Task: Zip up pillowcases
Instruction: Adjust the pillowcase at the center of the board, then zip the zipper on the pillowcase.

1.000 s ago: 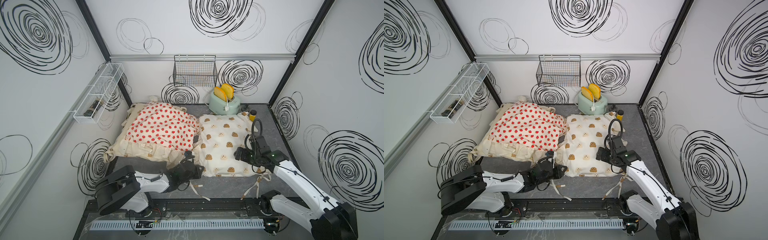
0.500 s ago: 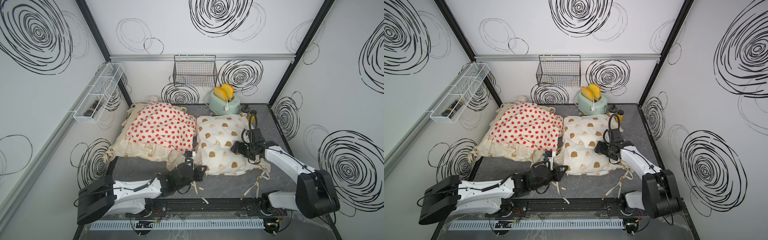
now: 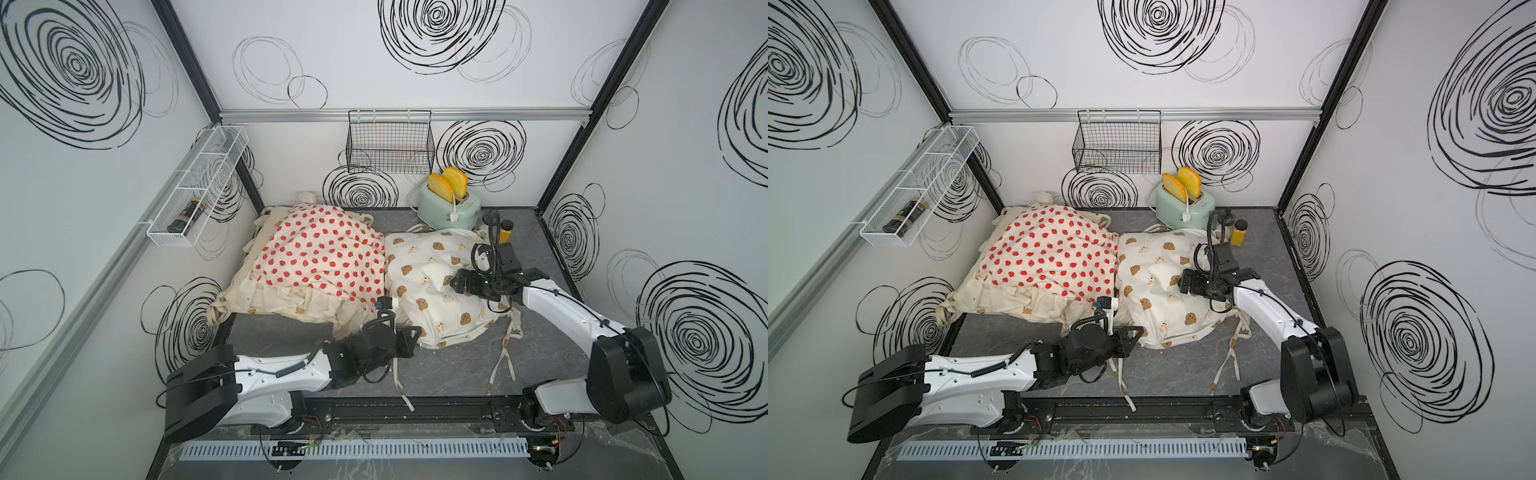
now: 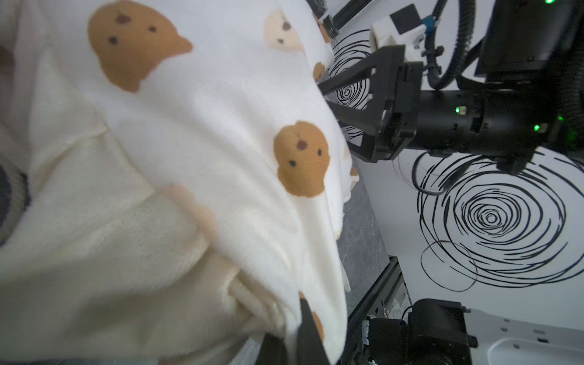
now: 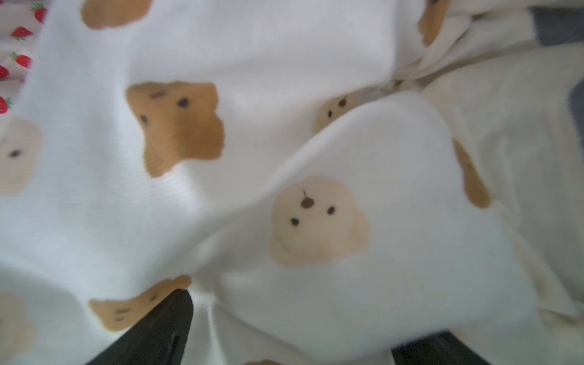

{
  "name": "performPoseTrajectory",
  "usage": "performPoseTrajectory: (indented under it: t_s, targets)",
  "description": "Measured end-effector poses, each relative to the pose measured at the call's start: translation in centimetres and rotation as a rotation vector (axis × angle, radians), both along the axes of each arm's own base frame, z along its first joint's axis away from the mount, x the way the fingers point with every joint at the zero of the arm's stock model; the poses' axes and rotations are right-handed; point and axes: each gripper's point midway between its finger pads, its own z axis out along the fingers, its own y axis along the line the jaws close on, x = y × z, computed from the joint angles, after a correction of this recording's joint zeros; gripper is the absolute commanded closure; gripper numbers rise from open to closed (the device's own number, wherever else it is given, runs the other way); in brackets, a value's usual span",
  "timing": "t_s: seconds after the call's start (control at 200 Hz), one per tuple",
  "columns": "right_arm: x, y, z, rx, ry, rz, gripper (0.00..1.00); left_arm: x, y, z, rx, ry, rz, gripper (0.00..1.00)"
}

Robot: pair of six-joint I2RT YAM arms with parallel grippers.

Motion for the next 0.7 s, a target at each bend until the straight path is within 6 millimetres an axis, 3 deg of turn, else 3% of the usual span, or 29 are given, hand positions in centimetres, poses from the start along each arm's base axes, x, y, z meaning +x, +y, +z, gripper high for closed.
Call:
performPoseTrajectory:
  t_s: [0.185, 0.29, 0.38, 0.505, 0.695]
  targets:
    - [-2.4, -1.1, 4.6, -0.026, -0.117, -0.007, 0.03, 0.0, -0.2, 0.4, -0.029, 0.014, -0.001, 1.0]
    - [-5.1, 1.0, 7.2, -0.004, -0.191, 0.08, 0.0, 0.0, -0.2, 0.4, -0.039, 0.026, 0.002, 1.0]
    - [-7.7, 3.4, 8.6, 0.044, -0.216, 0.175, 0.06, 0.0, -0.2, 0.4, -0.047, 0.038, 0.002, 1.0]
    - [-11.0, 6.2, 8.7, 0.102, -0.184, 0.276, 0.14, 0.0, -0.3, 0.4, -0.062, 0.052, 0.006, 1.0]
    - [-16.9, 10.3, 6.8, 0.155, -0.082, 0.43, 0.29, 0.3, -0.3, 0.8, -0.094, 0.066, 0.01, 1.0]
